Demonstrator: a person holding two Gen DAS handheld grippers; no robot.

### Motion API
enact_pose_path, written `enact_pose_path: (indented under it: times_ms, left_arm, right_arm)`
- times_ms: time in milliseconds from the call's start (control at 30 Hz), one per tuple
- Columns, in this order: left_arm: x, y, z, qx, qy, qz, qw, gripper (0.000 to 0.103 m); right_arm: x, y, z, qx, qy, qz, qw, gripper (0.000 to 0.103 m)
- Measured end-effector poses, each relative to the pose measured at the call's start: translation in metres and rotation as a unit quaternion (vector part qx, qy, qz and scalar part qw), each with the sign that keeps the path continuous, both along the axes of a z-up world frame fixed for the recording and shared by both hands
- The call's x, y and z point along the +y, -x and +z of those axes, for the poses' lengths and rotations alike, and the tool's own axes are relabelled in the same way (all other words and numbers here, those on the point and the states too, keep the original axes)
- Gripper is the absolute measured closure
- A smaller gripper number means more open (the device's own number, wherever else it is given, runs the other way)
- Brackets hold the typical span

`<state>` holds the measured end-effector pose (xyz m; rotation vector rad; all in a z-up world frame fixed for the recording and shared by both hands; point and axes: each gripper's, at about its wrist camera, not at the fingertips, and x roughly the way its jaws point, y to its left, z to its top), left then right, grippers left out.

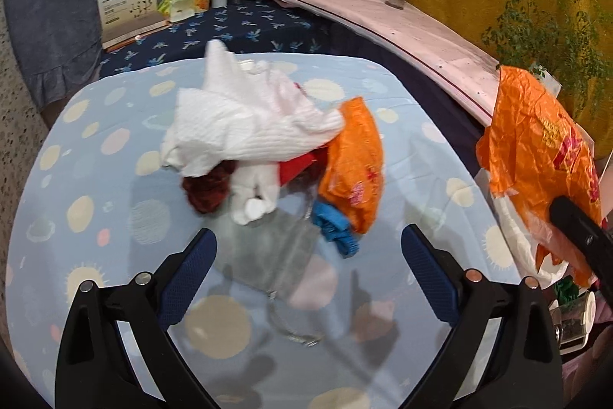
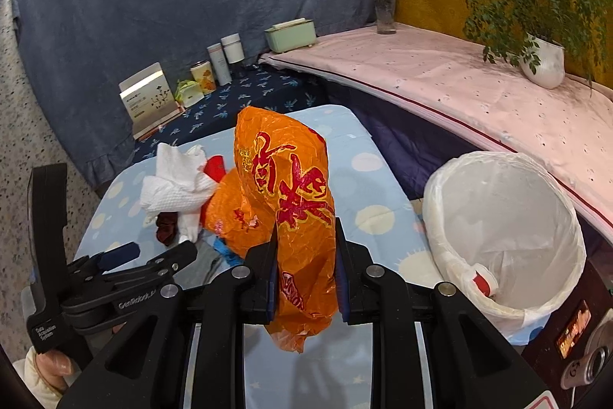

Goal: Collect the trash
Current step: 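Grasp the second orange bag with the left gripper while the right holds its bag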

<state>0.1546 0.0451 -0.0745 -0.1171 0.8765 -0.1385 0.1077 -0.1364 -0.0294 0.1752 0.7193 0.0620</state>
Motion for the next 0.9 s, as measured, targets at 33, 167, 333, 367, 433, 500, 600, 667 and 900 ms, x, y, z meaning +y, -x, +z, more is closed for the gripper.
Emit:
enact_pose_path:
  times_ms: [33, 167, 333, 367, 433, 500, 600, 667, 900]
  left_arm:
    - [-0.005, -0.005, -0.002, 0.003, 0.003, -0.005, 1.0, 0.013]
    - [-0.024, -0.022, -0.009, 0.012, 0.003, -0.018, 0.9998, 0.02]
    - [-0.043, -0.042, -0.017, 0.018, -0.015, -0.024, 0.9994, 0.025]
    - [-0.046, -0.045, -0.018, 0.018, -0.019, -0.026, 0.9993, 0.032]
    - [-0.051, -0.049, -0.021, 0.022, -0.023, -0.029, 0.9991, 0.043]
    - [-0.056, -0.053, -0.023, 0.029, -0.027, -0.034, 0.9986, 0.066]
    - [-0.064, -0.051, -0.026, 0.035, -0.033, -0.042, 0.998, 0.086]
    - [-0.068, -0.048, -0.024, 0.032, -0.035, -0.046, 0.9978, 0.103]
    - [-0.084, -0.033, -0.008, 0.011, -0.027, -0.067, 0.9974, 0.103]
  right_arm:
    - [-0.004, 0.0, -0.002, 0.002, -0.001, -0.003, 1.0, 0.081]
    - [-0.016, -0.003, -0.01, 0.01, -0.005, -0.016, 1.0, 0.081]
    - [-0.028, -0.008, -0.019, 0.02, -0.011, -0.026, 0.999, 0.081]
    - [-0.03, -0.009, -0.021, 0.022, -0.012, -0.028, 0.999, 0.081]
    - [-0.034, -0.012, -0.024, 0.026, -0.014, -0.03, 0.999, 0.081]
    - [-0.037, -0.013, -0.026, 0.027, -0.016, -0.032, 0.999, 0.081]
    - [-0.04, -0.012, -0.027, 0.027, -0.018, -0.034, 0.999, 0.081]
    - [-0.042, -0.01, -0.025, 0.024, -0.02, -0.036, 0.999, 0.081]
    - [-0.053, 0.002, -0.017, 0.01, -0.024, -0.048, 0.998, 0.081]
